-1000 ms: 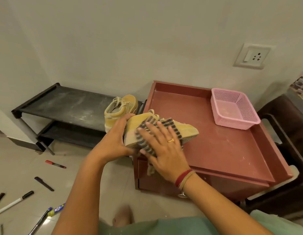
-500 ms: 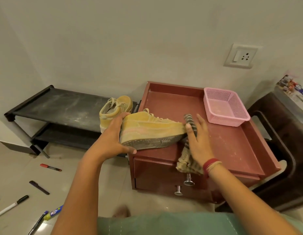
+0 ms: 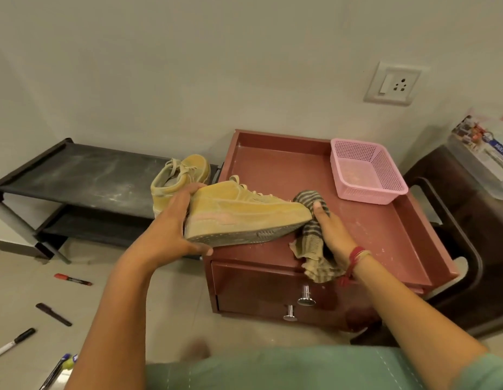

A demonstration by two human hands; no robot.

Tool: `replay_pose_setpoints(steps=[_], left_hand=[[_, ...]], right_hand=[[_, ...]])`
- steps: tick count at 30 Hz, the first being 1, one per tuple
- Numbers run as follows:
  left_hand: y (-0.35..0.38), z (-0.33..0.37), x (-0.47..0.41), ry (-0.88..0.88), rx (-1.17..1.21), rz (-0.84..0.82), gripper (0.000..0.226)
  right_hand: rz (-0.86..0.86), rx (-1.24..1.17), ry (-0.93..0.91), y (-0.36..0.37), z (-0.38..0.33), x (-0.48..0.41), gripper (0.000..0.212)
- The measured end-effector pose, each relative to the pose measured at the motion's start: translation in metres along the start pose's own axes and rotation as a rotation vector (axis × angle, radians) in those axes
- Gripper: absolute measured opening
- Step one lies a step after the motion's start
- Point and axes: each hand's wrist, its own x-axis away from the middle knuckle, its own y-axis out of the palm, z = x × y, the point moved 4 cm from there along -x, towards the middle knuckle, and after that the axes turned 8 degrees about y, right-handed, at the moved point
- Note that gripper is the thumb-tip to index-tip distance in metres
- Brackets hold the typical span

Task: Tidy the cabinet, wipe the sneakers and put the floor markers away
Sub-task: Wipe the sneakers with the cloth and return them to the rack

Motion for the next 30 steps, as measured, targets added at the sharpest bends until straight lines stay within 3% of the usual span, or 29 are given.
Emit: replay_pose_setpoints(steps=[2, 4, 7, 9, 11, 13, 17, 21, 25, 27, 30], left_hand=[[0.001, 0.003, 0.001, 0.016, -0.024, 0.007, 0.112], [0.002, 0.003, 0.0, 0.025, -0.069, 0.013, 0.112], [0.003, 0.007, -0.001, 0.033, -0.078, 0.014, 0.112], [0.003, 0.009, -0.002, 0.044, -0.083, 0.015, 0.111], [0.003, 0.009, -0.002, 0.049, -0.074, 0.015, 0.109], [0.003, 0.008, -0.002, 0.05, -0.053, 0.008, 0.108], [0.002, 0.006, -0.004, 0.039, -0.037, -0.008, 0.108], [0.003, 0.013, -0.005, 0.081, -0.073, 0.039, 0.11], [0.005, 0.02, -0.002, 0.127, -0.13, 0.101, 0.107], [0.004, 0.02, -0.001, 0.131, -0.155, 0.13, 0.104], [0.006, 0.022, 0.0, 0.159, -0.184, 0.159, 0.1]], right_hand=[[0.114, -0.023, -0.06, -0.007, -0.015, 0.008, 0.024], [0.211, 0.109, -0.3, 0.003, -0.036, 0.028, 0.017], [0.084, 0.534, -0.634, 0.051, -0.048, 0.065, 0.05], [0.034, 0.952, -0.797, 0.078, -0.041, 0.073, 0.054], [0.092, 1.208, -0.874, 0.082, -0.027, 0.068, 0.054], [0.15, 1.262, -0.843, 0.072, -0.018, 0.061, 0.055], [0.192, 1.111, -0.667, 0.046, -0.003, 0.049, 0.055], [0.093, 0.591, -0.406, 0.016, 0.007, 0.036, 0.061], [-0.051, 0.137, -0.101, 0.005, 0.005, 0.023, 0.02], [-0.111, 0.024, 0.03, 0.002, 0.004, 0.014, 0.02], [0.106, -0.179, 0.079, -0.003, -0.002, 0.011, 0.036]])
